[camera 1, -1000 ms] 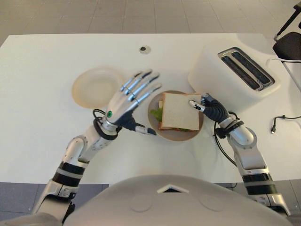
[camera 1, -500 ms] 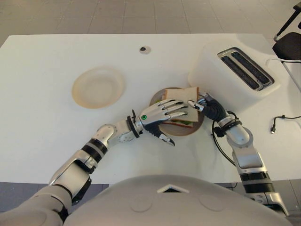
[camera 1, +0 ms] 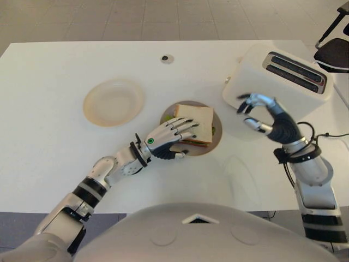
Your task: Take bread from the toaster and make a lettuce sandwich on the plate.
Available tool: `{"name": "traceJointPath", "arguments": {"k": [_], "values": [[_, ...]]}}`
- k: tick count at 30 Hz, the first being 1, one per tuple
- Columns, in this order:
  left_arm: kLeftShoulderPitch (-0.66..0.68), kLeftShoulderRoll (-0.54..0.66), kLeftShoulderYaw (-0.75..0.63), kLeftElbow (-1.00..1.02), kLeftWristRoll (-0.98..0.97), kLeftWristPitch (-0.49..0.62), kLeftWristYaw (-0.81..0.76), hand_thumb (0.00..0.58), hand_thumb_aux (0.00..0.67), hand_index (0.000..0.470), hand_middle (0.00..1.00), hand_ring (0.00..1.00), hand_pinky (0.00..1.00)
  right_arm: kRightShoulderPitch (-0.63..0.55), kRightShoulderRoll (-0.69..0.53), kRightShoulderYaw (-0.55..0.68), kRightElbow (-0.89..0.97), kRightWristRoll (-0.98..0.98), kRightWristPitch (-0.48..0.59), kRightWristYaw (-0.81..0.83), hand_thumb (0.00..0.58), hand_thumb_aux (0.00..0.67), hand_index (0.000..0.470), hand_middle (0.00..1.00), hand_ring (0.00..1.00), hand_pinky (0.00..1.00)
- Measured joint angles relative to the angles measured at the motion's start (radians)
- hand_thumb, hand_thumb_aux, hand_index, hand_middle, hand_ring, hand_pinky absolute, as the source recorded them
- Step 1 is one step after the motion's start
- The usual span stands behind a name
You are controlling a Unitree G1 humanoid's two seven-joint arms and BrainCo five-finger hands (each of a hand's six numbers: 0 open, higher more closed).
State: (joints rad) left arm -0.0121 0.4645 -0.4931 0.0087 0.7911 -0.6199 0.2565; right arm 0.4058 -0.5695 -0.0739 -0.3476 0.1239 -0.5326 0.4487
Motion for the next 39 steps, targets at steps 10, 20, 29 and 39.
{"name": "traceJointPath", "arguments": {"k": [10, 20, 29, 39], "values": [[0.259, 0.241, -0.192, -0.274, -0.747, -0.03, -0.514, 0.58, 0.67, 0.47, 1.0, 1.0, 1.0, 0.165, -0.156, 0.235, 0.097, 0.025, -0.116, 0.388, 0.58, 0.67, 0.47, 1.0, 1.0, 1.0], [-0.073, -0.028, -0.141, 0.226, -0.309, 0.112, -0.311, 0.58, 0.67, 0.47, 1.0, 1.0, 1.0, -0.255, 0.131, 0.274, 0.389, -0.401, 0.039, -0.008, 0.58, 0.67, 0.47, 1.0, 1.0, 1.0], [-0.032, -0.07, -0.003, 0.333, -0.372, -0.026, -0.048, 0.0, 0.0, 0.0, 0.24, 0.24, 0.24, -0.191, 0.25, 0.247, 0.39, -0.355, 0.018, -0.237, 0.0, 0.0, 0.0, 0.0, 0.0, 0.0], [0.276, -0.305, 0.028, -0.044, -0.808, -0.028, -0.106, 0.0, 0.0, 0.0, 0.0, 0.0, 0.0, -0.146, 0.42, 0.193, 0.156, -0.241, -0.018, -0.384, 0.0, 0.0, 0.0, 0.0, 0.0, 0.0]]}}
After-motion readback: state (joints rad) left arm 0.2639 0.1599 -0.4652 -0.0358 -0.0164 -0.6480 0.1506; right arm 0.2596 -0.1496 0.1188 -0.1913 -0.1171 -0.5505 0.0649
